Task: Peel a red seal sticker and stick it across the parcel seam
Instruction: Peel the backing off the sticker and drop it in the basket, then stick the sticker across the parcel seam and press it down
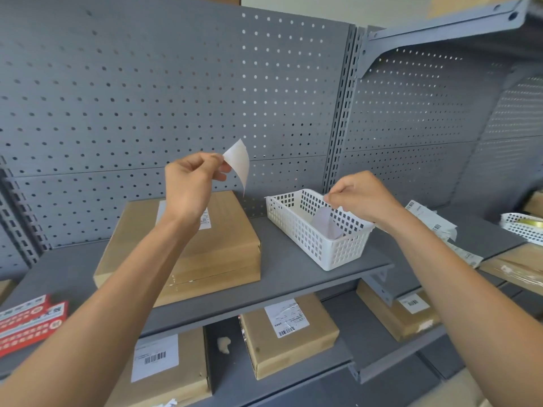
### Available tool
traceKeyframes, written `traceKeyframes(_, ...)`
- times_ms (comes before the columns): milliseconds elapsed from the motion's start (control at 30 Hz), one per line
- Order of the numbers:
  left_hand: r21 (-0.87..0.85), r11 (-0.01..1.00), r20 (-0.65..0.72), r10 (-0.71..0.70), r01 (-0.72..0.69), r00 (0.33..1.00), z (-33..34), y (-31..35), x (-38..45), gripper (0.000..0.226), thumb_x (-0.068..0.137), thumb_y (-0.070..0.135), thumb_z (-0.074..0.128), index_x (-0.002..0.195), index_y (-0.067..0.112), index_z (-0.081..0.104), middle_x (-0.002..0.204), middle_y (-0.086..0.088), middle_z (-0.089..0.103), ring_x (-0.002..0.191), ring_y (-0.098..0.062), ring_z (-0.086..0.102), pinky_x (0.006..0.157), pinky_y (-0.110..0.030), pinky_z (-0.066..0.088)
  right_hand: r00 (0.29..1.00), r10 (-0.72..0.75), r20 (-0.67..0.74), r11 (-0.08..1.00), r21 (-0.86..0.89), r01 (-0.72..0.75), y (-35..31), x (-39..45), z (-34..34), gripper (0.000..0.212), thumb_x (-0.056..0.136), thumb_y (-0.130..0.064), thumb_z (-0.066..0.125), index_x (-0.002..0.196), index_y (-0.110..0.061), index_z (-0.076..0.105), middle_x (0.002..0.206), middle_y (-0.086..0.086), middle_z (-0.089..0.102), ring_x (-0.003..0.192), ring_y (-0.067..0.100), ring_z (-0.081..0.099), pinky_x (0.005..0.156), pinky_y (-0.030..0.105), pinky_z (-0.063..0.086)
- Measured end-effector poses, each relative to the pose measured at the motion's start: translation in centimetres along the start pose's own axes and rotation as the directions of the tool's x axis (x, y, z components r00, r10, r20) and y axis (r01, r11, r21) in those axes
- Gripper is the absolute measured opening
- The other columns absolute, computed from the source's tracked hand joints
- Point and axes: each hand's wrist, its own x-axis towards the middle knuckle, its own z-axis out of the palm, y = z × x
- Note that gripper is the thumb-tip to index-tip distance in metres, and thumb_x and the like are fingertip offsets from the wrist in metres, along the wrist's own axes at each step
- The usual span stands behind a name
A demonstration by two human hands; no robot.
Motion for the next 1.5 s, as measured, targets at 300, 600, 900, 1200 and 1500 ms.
traceKeyframes(300, 0.179, 0.95, -0.091, 0.273, -0.254, 0.958, -0.9, 0.5, -1.8, 0.018, 0.093, 0.02, 0.064, 0.081, 0.018, 0.077, 0.077, 0.011, 0.075, 0.073, -0.002, 0.067, 0.077, -0.02, 0.052, 0.971, -0.229, 0.07, 0.933, 0.298, 0.199, -9.2, -1.0, 4.5, 0.019, 0.096, -0.03, 0.066, 0.092, -0.015, 0.077, 0.088, 0.001, 0.079, 0.063, 0.008, 0.066, 0.069, 0.027, 0.055)
traceKeyframes(600, 0.606, 0.497, 0.074, 0.742, -0.621, 0.666, -2.7, -0.4, -2.4, 0.017, 0.095, 0.02, 0.068, 0.083, 0.013, 0.077, 0.077, -0.001, 0.072, 0.073, -0.028, 0.063, 0.067, -0.048, 0.049, 0.965, -0.248, 0.087, 0.861, 0.475, 0.179, -12.9, -1.7, 8.2, 0.032, 0.096, -0.046, 0.063, 0.09, -0.018, 0.078, 0.089, 0.003, 0.08, 0.069, 0.017, 0.074, 0.066, 0.027, 0.053)
traceKeyframes(900, 0.707, 0.275, 0.184, 0.818, -0.652, 0.544, -4.5, -1.2, -1.9, 0.019, 0.096, 0.022, 0.065, 0.085, 0.014, 0.077, 0.077, 0.002, 0.073, 0.075, -0.03, 0.064, 0.06, -0.043, 0.04, 0.962, -0.262, 0.073, 0.844, 0.501, 0.192, -14.3, -2.3, 8.9, 0.014, 0.095, -0.022, 0.066, 0.092, -0.014, 0.077, 0.086, 0.003, 0.08, 0.071, 0.02, 0.075, 0.085, 0.042, 0.06)
traceKeyframes(1200, 0.432, 0.824, -0.184, 0.479, -0.367, 0.858, -8.6, -0.3, -3.3, 0.013, 0.091, 0.036, 0.076, 0.092, 0.024, 0.073, 0.095, 0.011, 0.074, 0.088, -0.012, 0.064, 0.077, -0.013, 0.04, 0.962, -0.269, 0.034, 0.817, 0.537, 0.21, -14.2, -2.9, 9.1, 0.01, 0.096, -0.019, 0.067, 0.096, -0.013, 0.076, 0.089, 0.004, 0.079, 0.068, 0.016, 0.073, 0.071, 0.028, 0.059)
traceKeyframes(1500, 0.201, 0.959, -0.183, 0.24, -0.202, 0.953, -10.5, 0.0, -4.1, 0.013, 0.092, 0.027, 0.074, 0.08, 0.024, 0.077, 0.077, 0.012, 0.076, 0.076, -0.004, 0.068, 0.08, -0.021, 0.05, 0.953, -0.294, 0.069, 0.802, 0.561, 0.207, -14.2, -3.8, 10.3, 0.011, 0.095, -0.021, 0.068, 0.094, -0.015, 0.077, 0.089, -0.003, 0.08, 0.068, 0.012, 0.072, 0.076, 0.032, 0.059)
